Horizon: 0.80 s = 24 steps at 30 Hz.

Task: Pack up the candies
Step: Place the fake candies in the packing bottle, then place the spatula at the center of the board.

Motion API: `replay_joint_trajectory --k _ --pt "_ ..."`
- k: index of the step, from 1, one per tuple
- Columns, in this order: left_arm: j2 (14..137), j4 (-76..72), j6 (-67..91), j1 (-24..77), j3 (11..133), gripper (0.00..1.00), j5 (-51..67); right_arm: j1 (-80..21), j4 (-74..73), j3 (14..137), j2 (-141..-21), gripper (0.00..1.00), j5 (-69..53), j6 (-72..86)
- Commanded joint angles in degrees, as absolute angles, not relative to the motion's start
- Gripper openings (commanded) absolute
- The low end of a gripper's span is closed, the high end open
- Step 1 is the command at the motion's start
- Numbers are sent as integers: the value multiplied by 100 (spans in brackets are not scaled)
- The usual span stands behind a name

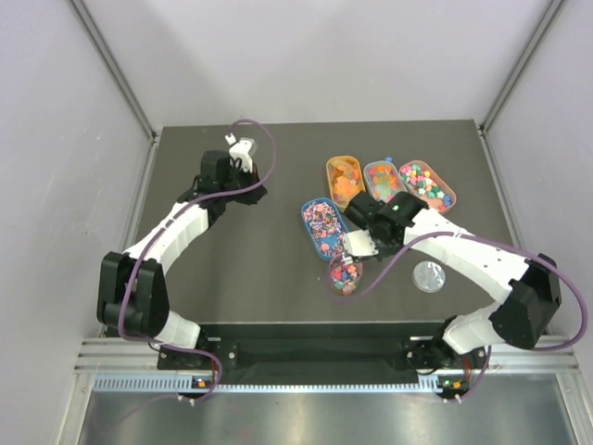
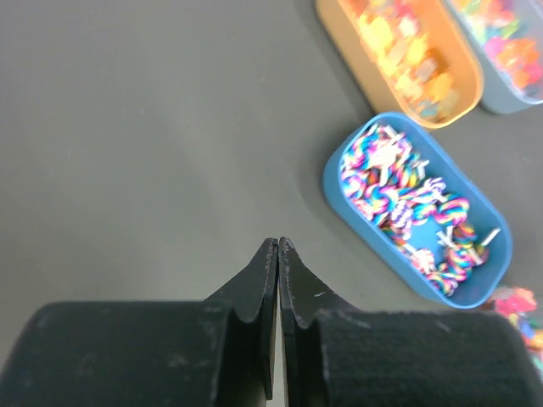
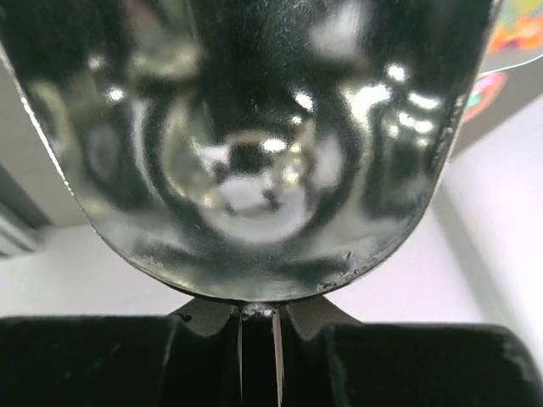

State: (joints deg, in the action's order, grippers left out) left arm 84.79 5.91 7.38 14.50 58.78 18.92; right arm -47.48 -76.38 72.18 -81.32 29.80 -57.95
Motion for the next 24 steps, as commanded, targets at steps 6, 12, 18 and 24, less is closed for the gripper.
replay_joint_trajectory --k 6,12,18,24 --pt "8174 1089 686 1424 6767 4 2382 -1607 -7129 7155 -7769 0 1337 -3763" --pt "8226 1555 449 1415 6943 3 2189 391 -6566 6364 -7778 0 1196 -3270" --pt "8314 1696 694 1319 6847 3 1679 2035 -6320 5985 -8286 0 730 -2875" --pt "8227 1951 861 1266 6593 4 1512 3093 -6022 6144 -9200 0 88 -2575"
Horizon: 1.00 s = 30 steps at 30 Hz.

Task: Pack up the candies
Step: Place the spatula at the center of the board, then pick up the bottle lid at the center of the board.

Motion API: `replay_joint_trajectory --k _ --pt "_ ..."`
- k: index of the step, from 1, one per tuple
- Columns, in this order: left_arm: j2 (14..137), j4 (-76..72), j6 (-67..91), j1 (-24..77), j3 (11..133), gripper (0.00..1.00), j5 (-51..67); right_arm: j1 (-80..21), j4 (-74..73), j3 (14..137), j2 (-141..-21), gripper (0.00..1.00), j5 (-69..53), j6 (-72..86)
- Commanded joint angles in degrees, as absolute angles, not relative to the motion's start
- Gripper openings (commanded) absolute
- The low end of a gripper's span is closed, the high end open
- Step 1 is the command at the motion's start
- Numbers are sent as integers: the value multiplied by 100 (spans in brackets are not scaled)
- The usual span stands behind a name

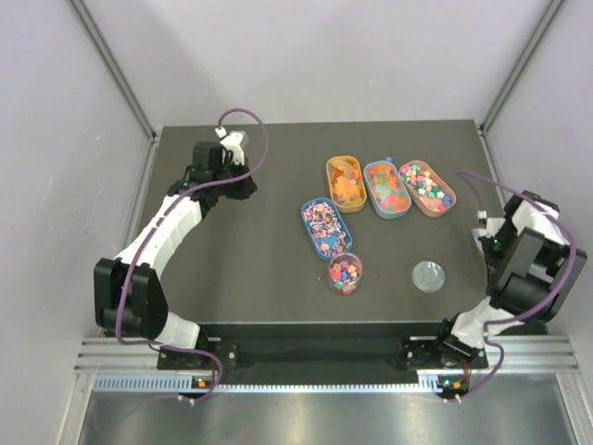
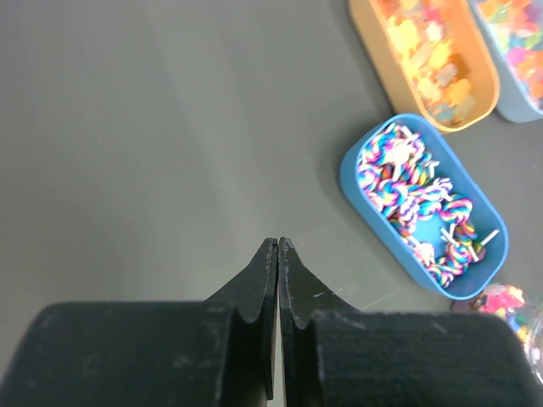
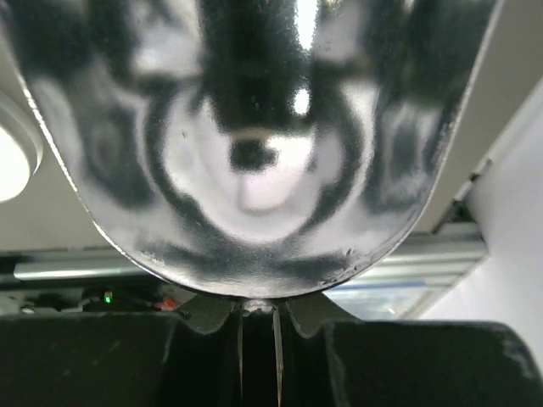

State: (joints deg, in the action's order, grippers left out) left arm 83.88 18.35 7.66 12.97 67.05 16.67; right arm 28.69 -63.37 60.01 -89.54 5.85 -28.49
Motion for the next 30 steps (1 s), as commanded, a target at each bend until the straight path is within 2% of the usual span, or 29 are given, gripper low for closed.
replay_joint_trajectory --k 1,6,14,18,20,26,27,30 --pt "8227 2003 853 1266 6557 4 1503 3094 -5907 6100 -9298 0 70 -2593" --pt "8279 2144 651 1257 6592 4 1468 3059 -5266 6091 -9808 0 219 -2637" --pt "8464 2224 439 1257 6680 5 1266 3006 -4878 6205 -9932 0 18 -2636" --pt "8534 2250 334 1257 6811 13 1283 2726 -4957 6196 -9730 0 -229 -2812" --pt "8604 2259 299 1257 6855 15 1274 2620 -4948 6117 -9572 1 -342 -2918" --pt "8798 2259 185 1257 7145 20 1301 2285 -5229 6055 -8958 35 -527 -3094" --pt "8815 2233 167 1257 7154 21 1301 2285 -5282 6090 -8860 45 -545 -3085" --pt "8903 2153 167 1257 7224 23 1309 2285 -5466 6161 -8684 52 -484 -3111"
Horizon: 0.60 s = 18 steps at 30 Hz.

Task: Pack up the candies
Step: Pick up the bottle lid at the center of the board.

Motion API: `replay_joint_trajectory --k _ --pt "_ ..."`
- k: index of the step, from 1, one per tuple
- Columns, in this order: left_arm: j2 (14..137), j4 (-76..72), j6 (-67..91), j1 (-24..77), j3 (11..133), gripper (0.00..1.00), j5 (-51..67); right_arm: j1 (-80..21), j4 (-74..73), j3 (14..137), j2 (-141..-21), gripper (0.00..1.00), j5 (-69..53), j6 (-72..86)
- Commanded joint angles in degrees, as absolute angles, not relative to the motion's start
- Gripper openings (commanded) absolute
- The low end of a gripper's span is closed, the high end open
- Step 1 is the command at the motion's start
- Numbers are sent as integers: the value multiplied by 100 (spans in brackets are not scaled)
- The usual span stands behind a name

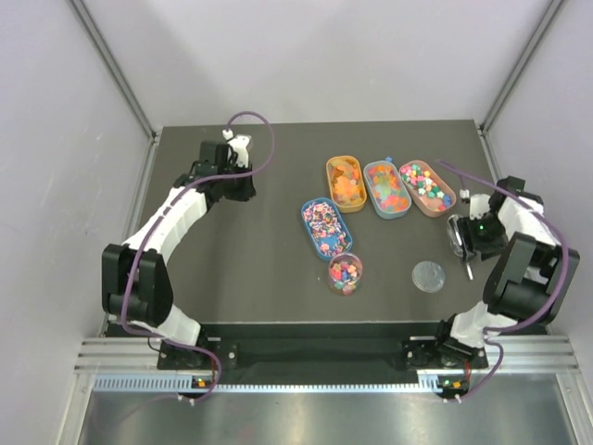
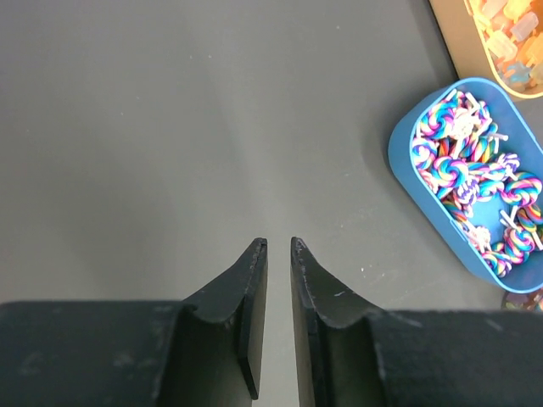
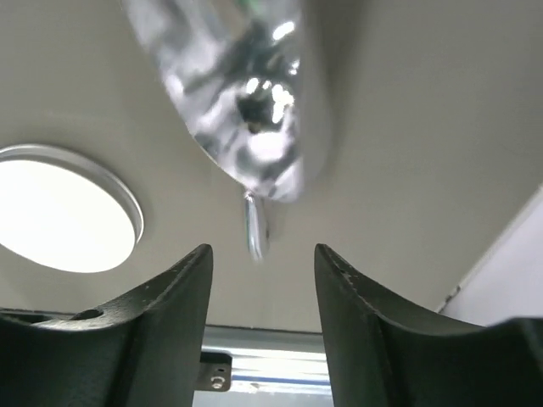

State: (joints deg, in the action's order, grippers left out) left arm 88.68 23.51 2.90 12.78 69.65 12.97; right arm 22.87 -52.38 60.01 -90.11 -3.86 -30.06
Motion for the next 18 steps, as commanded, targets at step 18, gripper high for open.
replay_joint_trajectory --k 18 --pt "8350 2074 53 1318 6979 25 2083 511 -6830 7049 -6504 52 -2786 -4914"
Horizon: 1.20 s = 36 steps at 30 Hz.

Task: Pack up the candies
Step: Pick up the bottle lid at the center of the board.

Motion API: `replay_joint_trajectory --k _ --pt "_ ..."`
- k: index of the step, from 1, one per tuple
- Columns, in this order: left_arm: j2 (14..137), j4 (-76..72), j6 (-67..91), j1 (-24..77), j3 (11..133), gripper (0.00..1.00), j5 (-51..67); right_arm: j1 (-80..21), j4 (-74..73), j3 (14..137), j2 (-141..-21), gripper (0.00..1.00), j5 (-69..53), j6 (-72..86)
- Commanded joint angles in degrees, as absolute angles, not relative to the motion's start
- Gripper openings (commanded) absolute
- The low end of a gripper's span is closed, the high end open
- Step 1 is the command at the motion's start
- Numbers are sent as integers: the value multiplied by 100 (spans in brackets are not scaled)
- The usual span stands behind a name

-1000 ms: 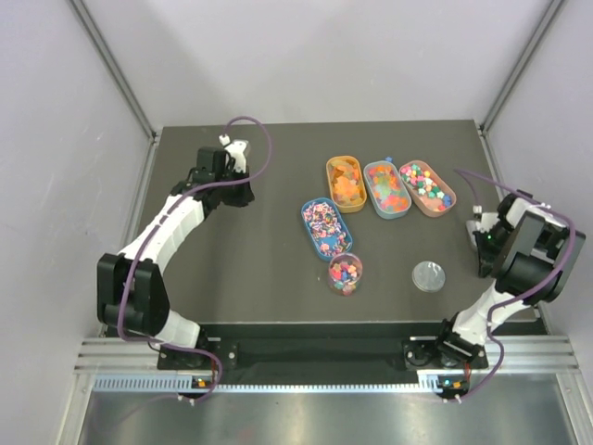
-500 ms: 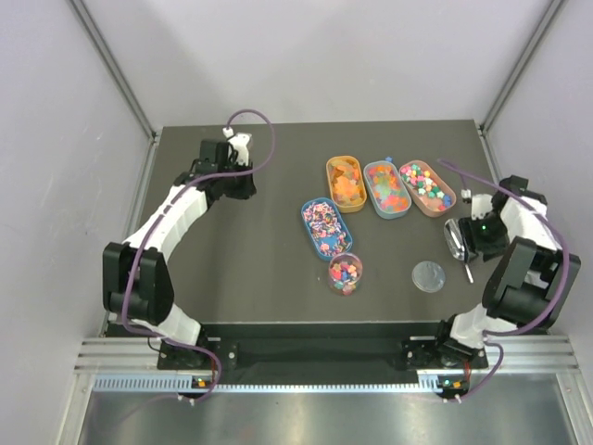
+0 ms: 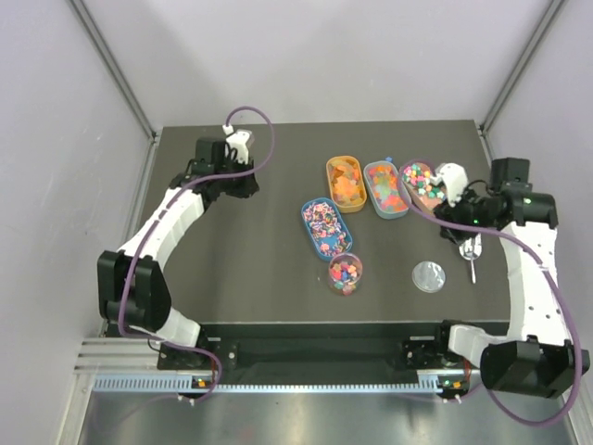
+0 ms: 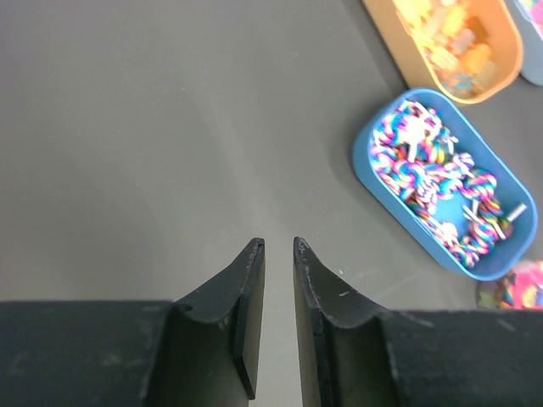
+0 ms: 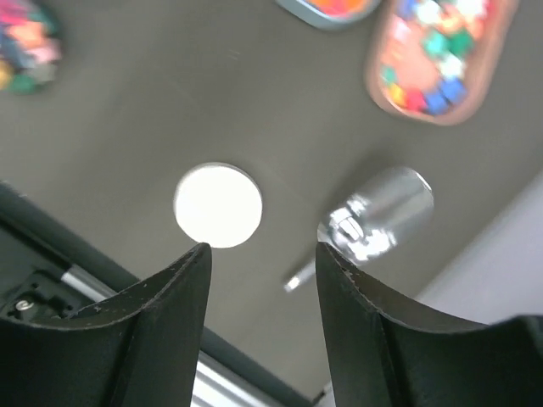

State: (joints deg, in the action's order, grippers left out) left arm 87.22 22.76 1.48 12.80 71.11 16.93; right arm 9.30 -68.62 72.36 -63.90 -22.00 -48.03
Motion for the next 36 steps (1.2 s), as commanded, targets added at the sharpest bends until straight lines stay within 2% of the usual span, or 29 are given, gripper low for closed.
replay_joint_trajectory --k 1,5,8,10,11,12,26,36 --pt "8210 2144 70 1397 6848 25 2144 144 -6733 7014 -6504 52 -2743 -4870" --pt "7788 2302 35 1634 6479 25 2276 -290 -6495 6593 -6442 53 -2496 -4869" --pt "7533 2373 44 1696 6162 26 2425 -299 -6495 6118 -6460 57 -2294 -5185" --pt "7436 2408 -87 1696 6047 27 2531 -299 -6373 5793 -6512 67 -2093 -5317" --pt "7427 2417 -88 1696 6029 28 2540 -299 -6320 5696 -6582 87 -2022 -5335" --pt "7435 2426 -88 1705 6021 28 2557 -299 -6215 5513 -6618 99 -1934 -5257" --pt "7875 2584 -307 1687 6372 29 2074 -220 -4712 4027 -6548 100 -1037 -6161" --pt "8033 2672 -457 1687 6416 29 1828 -202 -4219 3999 -7189 100 -1072 -6047"
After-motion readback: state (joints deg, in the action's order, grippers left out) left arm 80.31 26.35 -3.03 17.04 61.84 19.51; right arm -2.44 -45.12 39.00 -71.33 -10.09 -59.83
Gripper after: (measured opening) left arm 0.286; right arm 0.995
